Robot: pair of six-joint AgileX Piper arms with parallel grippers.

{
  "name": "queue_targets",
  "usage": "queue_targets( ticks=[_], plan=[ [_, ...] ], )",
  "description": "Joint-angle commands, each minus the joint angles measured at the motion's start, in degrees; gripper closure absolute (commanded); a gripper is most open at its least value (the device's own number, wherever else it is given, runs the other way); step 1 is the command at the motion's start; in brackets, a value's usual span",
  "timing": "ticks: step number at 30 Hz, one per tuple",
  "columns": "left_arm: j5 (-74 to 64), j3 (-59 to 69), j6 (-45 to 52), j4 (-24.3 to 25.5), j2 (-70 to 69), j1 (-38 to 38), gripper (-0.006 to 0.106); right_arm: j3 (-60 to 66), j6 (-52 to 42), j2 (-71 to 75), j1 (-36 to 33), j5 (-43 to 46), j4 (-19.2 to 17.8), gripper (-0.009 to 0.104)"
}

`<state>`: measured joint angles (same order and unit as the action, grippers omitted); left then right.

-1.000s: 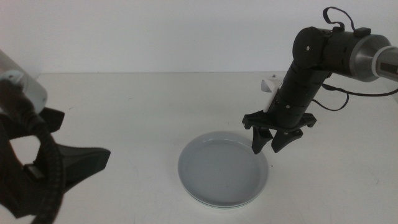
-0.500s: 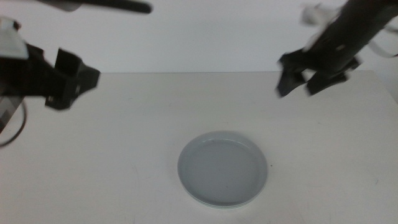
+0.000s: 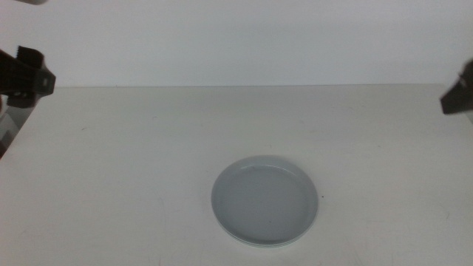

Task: Stack the three bowls on top of each other.

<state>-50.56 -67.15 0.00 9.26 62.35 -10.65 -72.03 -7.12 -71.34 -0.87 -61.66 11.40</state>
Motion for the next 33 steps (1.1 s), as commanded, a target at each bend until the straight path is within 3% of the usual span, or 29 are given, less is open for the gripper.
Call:
queue_targets(
  ticks=[1, 7, 16, 25, 33],
  plan=[
    [4.52, -1.55, 3.09, -6.84, -1.25, 3.34, -0.005, 3.33, -1.21, 6.05, 0.36, 7.27, -1.33, 0.04],
    [13.85, 8.85, 4.39, -14.22, -8.42, 5.42, -0.005, 18.72, -0.96, 19.99, 0.36, 18.61, -4.46, 0.04],
    [33.03, 32.13, 5.29, -15.1, -26.58, 5.42, -0.005, 36.54, -3.5, 37.59, 0.36, 34.36, -4.51, 0.04],
    [42.78, 43.77, 5.24, -15.16, -38.35, 5.42, -0.005, 45.77, -6.59, 45.59, 0.36, 42.01, -4.51, 0.04],
    [42.08, 44.06, 5.24, -15.16, -38.86, 5.42, -0.005, 45.97, -6.37, 45.83, 0.36, 40.34, -4.47, 0.04]
  ],
)
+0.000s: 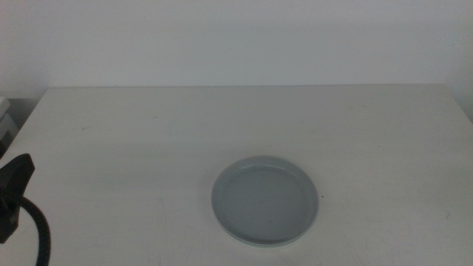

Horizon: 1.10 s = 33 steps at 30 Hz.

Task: Stack the three bowls on top of each other.

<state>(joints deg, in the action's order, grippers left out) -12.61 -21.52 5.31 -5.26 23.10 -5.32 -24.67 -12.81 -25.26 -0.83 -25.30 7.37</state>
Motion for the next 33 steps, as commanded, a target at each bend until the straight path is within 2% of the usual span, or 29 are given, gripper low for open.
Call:
queue_targets(
  ticks=[1, 7, 14, 23, 33],
  plan=[
    [4.06, -1.44, -0.07, -0.6, -0.16, 0.11, -0.005, -1.39, -0.81, -0.25, 0.32, 4.02, -0.43, 0.04],
    [4.17, 2.03, -0.07, -0.6, -8.27, 0.11, -0.005, -0.01, -0.8, 4.92, 0.34, 3.97, -0.69, 0.04],
    [4.07, 10.15, -0.07, -0.6, -17.43, 0.11, -0.005, 7.75, -0.8, 16.45, 0.34, 3.91, -0.69, 0.04],
    [4.33, 17.43, -0.07, -0.65, -20.91, 0.11, -0.005, 15.6, -0.8, 27.19, 0.34, 3.86, -0.69, 0.04],
    [2.3, 22.99, -0.07, -0.7, -24.72, 0.11, -0.005, 20.36, -0.8, 27.36, 0.34, 3.96, -0.77, 0.04]
  ],
)
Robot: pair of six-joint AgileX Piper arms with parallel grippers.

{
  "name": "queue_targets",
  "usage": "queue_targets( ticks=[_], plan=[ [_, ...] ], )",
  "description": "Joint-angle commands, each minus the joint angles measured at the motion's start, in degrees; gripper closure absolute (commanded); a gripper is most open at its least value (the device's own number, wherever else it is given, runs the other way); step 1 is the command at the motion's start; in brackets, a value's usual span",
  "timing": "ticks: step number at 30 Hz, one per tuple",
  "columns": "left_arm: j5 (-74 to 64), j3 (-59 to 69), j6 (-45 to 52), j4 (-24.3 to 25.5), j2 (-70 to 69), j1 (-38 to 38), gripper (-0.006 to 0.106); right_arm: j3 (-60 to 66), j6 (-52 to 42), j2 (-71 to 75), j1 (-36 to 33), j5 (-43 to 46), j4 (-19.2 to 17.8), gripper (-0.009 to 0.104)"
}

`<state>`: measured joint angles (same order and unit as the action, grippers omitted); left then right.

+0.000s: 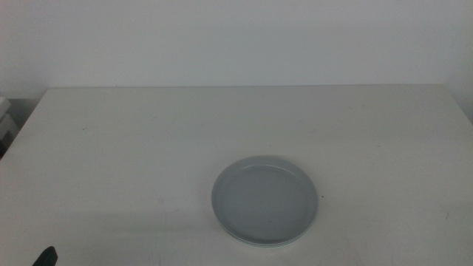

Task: Stack the three bowls on top of each other.

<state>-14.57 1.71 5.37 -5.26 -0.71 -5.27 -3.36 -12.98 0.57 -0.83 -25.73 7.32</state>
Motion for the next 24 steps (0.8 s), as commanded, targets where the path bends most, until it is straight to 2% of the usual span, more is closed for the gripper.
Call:
queue_targets(
  ticks=[1, 12, 24],
  plan=[
    [4.26, -0.24, -0.14, -0.7, -0.9, 0.07, -0.005, -0.4, -0.62, 1.53, 0.34, 4.39, -0.77, 0.04],
    [1.49, -0.24, -0.14, -0.63, -0.9, 0.07, -0.005, 4.58, -0.62, 1.53, 0.34, 6.77, -0.91, 0.04],
    [-2.57, -0.24, -0.14, -0.68, -0.85, 0.07, -0.005, 4.59, -0.62, 1.53, 0.34, 7.4, -1.06, 0.04]
  ],
)
